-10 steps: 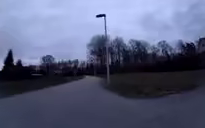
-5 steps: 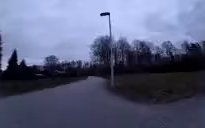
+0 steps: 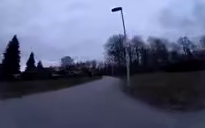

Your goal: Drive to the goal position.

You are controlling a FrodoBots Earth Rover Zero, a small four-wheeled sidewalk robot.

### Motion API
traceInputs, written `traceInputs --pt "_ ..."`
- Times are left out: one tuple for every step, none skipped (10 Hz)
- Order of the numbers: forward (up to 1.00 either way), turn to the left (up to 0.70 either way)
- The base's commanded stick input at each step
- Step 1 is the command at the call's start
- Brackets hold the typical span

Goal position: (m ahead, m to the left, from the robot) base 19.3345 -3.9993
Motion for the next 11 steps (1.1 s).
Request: traceInputs --pt "0.70 0.00" --pt "0.70 0.00" --pt "0.70 0.00" --pt "0.70 0.00" --pt "0.70 0.00" --pt "0.70 0.00" --pt "0.70 0.00" --pt "0.70 0.00" --pt "0.70 0.00" --pt "0.70 0.00" --pt "0.70 0.00"
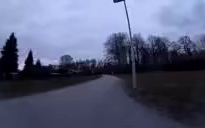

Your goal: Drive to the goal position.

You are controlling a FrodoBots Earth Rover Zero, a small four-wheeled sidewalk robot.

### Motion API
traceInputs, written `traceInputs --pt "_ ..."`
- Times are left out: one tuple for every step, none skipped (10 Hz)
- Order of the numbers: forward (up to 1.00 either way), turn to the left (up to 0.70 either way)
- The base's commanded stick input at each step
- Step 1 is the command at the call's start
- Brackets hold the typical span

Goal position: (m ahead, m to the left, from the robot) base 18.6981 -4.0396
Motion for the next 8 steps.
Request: traceInputs --pt "0.70 0.00" --pt "0.70 0.00" --pt "0.70 0.00" --pt "0.70 0.00" --pt "0.70 0.00" --pt "0.70 -0.15" --pt "0.70 -0.35" --pt "0.70 -0.23"
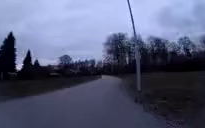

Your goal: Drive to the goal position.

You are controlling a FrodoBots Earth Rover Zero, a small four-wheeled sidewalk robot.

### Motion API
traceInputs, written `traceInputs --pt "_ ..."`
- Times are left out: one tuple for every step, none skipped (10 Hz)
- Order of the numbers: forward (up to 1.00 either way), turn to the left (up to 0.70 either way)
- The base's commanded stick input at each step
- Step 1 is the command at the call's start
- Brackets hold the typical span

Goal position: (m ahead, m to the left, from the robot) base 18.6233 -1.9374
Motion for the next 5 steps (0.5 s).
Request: traceInputs --pt "0.70 0.00" --pt "0.70 0.00" --pt "0.70 0.00" --pt "0.70 0.00" --pt "0.70 0.00"
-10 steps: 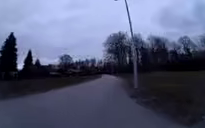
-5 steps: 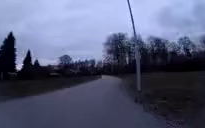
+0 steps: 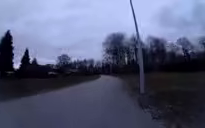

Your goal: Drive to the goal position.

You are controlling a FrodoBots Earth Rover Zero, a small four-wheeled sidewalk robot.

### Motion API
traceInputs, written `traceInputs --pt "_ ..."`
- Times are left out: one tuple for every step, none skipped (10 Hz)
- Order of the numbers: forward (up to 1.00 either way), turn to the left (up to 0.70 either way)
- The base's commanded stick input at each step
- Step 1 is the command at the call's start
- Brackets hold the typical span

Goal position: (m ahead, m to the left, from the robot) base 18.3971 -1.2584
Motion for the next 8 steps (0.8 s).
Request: traceInputs --pt "0.70 0.00" --pt "0.70 0.00" --pt "0.70 0.00" --pt "0.70 0.00" --pt "0.70 0.00" --pt "0.70 0.00" --pt "0.70 0.00" --pt "0.70 -0.06"
